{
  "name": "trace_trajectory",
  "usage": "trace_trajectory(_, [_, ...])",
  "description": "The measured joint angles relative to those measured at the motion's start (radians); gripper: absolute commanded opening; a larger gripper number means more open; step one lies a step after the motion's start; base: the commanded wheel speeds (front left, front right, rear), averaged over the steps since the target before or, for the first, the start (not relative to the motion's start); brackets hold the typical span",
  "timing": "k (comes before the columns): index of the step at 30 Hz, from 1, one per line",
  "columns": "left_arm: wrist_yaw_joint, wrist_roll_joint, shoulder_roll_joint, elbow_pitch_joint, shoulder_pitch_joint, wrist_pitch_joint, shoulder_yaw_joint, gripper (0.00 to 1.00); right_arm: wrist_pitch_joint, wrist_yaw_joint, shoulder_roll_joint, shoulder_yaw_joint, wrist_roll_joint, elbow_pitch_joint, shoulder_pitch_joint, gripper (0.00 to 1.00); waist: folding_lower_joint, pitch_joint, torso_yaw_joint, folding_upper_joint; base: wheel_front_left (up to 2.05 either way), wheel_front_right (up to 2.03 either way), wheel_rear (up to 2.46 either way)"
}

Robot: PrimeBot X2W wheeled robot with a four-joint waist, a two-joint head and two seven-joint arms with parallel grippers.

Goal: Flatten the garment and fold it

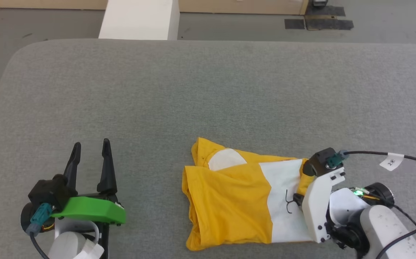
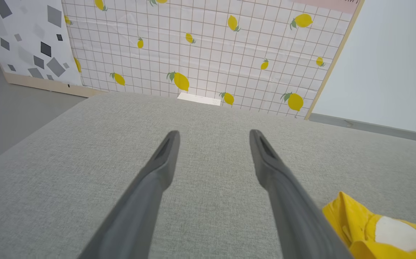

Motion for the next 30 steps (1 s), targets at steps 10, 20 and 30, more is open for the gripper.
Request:
trace_trajectory(10, [0.03,-0.001,-0.001,-0.024,0.011,0.0,0.046,1.0,0.106,0.0,-0.194,0.139,0.099,-0.164,-0.096,0.0,0.0,-0.011,-0.032,0.0,0.0,0.0,0.0])
trace_trajectory(20, [0.032,-0.003,0.006,-0.065,-0.028,0.017,0.03,1.0,0.143,0.001,-0.358,0.085,0.15,-0.128,-0.22,0.0,0.0,0.033,-0.198,0.0001,0.0,0.0,0.0])
trace_trajectory(30, [0.032,0.016,0.074,-0.178,-0.12,0.082,0.031,1.0,0.104,0.001,-0.451,-0.109,0.095,0.032,-0.368,0.0,0.0,0.196,-0.31,0.0,0.0,0.0,0.0])
